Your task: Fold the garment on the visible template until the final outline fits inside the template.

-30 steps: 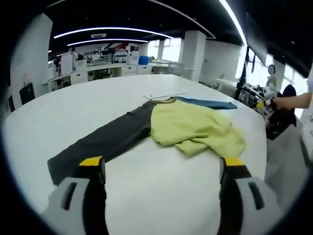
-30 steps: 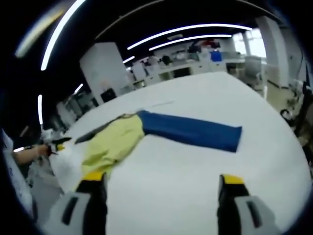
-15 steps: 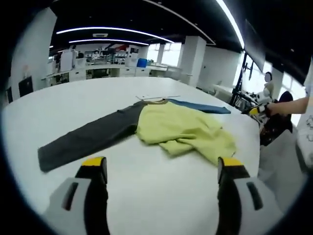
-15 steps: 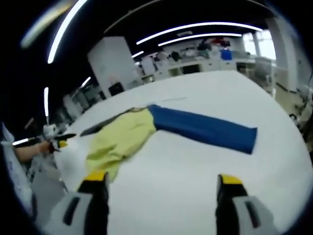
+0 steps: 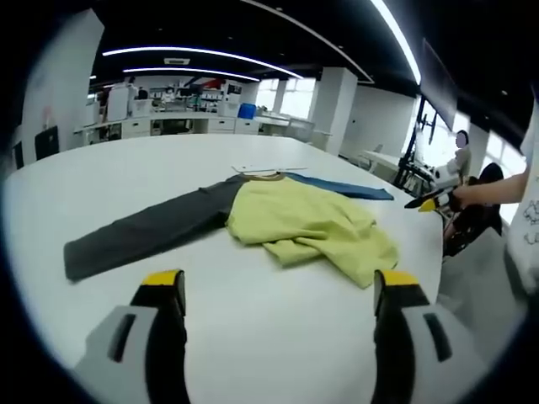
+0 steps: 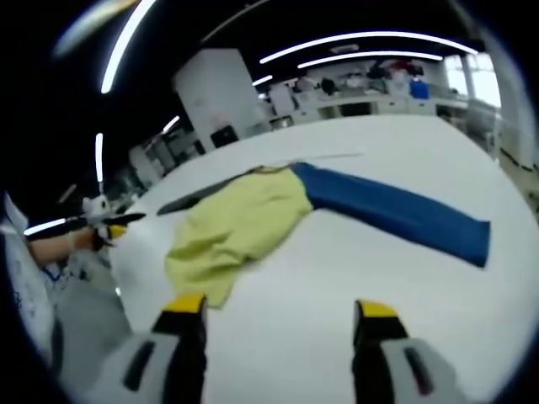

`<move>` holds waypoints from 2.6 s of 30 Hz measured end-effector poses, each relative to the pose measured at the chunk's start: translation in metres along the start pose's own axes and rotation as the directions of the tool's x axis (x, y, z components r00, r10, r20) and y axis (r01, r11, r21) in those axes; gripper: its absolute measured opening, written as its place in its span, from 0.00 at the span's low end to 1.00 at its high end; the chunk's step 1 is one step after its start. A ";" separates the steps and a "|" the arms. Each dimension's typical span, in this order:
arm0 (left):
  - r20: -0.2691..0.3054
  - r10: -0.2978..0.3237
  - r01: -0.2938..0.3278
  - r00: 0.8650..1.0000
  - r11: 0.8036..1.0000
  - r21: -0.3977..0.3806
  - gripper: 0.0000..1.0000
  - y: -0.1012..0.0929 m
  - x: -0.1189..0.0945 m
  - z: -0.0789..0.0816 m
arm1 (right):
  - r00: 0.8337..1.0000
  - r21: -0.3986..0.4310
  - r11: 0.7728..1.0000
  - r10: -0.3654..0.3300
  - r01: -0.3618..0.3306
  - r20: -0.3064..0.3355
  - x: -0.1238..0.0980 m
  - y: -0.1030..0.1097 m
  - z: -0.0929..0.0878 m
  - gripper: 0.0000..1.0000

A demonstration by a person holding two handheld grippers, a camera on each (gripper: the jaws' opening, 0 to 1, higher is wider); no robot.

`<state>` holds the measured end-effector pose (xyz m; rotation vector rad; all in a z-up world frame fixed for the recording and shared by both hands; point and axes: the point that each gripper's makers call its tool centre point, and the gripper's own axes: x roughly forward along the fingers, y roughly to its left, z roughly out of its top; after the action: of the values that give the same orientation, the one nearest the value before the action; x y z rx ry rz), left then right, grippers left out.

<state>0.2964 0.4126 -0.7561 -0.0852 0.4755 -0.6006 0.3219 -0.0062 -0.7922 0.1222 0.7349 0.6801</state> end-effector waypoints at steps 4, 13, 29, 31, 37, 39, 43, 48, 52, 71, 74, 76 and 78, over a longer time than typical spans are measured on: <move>0.003 0.005 -0.005 1.000 1.000 -0.011 0.90 -0.002 -0.003 -0.003 | 0.998 -0.026 0.999 0.047 -0.047 -0.030 0.012 0.021 -0.003 0.56; -0.008 0.016 -0.016 1.000 1.000 -0.025 0.89 -0.007 -0.010 -0.011 | 0.987 -0.063 0.989 0.126 -0.133 -0.104 0.042 0.060 -0.018 0.33; -0.020 0.046 -0.047 0.999 0.998 -0.046 0.87 -0.011 -0.029 -0.023 | 0.977 -0.044 0.987 0.143 -0.152 -0.156 0.076 0.075 -0.026 0.19; -0.019 0.052 -0.053 0.998 0.997 -0.051 0.87 -0.008 -0.029 -0.023 | 0.977 -0.049 0.988 0.139 -0.148 -0.163 0.079 0.074 -0.028 0.18; -0.019 0.064 -0.065 0.998 0.995 -0.073 0.86 -0.004 -0.033 -0.025 | 0.971 -0.033 0.989 0.137 -0.146 -0.195 0.082 0.075 -0.035 0.10; -0.024 0.063 -0.065 0.998 0.995 -0.076 0.86 -0.003 -0.032 -0.028 | 0.972 -0.036 0.990 0.130 -0.140 -0.195 0.083 0.076 -0.035 0.08; -0.031 0.055 -0.058 0.998 0.995 -0.080 0.85 -0.005 -0.027 -0.029 | 0.971 -0.027 0.991 0.126 -0.134 -0.202 0.085 0.075 -0.037 0.00; -0.035 0.043 -0.045 0.998 0.995 -0.084 0.83 -0.009 -0.022 -0.030 | 0.975 0.018 0.993 0.118 -0.116 -0.189 0.083 0.074 -0.037 0.00; -0.034 0.033 -0.035 0.999 0.996 -0.087 0.82 -0.011 -0.019 -0.029 | 0.978 0.035 0.993 0.120 -0.115 -0.169 0.076 0.072 -0.033 0.00; -0.068 0.027 -0.032 0.997 0.997 -0.076 0.56 -0.008 0.039 -0.018 | 0.988 0.107 0.991 0.098 -0.086 -0.118 0.045 0.071 -0.034 0.00; -0.068 0.046 -0.041 0.997 0.996 0.075 0.49 -0.011 0.055 -0.010 | 0.989 0.120 0.989 0.098 -0.085 -0.110 0.045 0.070 -0.033 0.00; -0.076 0.067 -0.055 0.995 0.986 0.159 0.46 -0.012 0.063 -0.007 | 0.990 0.124 0.989 0.097 -0.084 -0.103 0.044 0.071 -0.033 0.00; -0.081 0.067 -0.042 0.994 0.959 0.280 0.42 -0.012 0.070 -0.003 | 0.991 0.132 0.988 0.096 -0.083 -0.098 0.044 0.070 -0.031 0.00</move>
<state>0.3392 0.3636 -0.7841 0.2230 0.4749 -0.6135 0.2878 0.0717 -0.8177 0.2402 0.8772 0.7291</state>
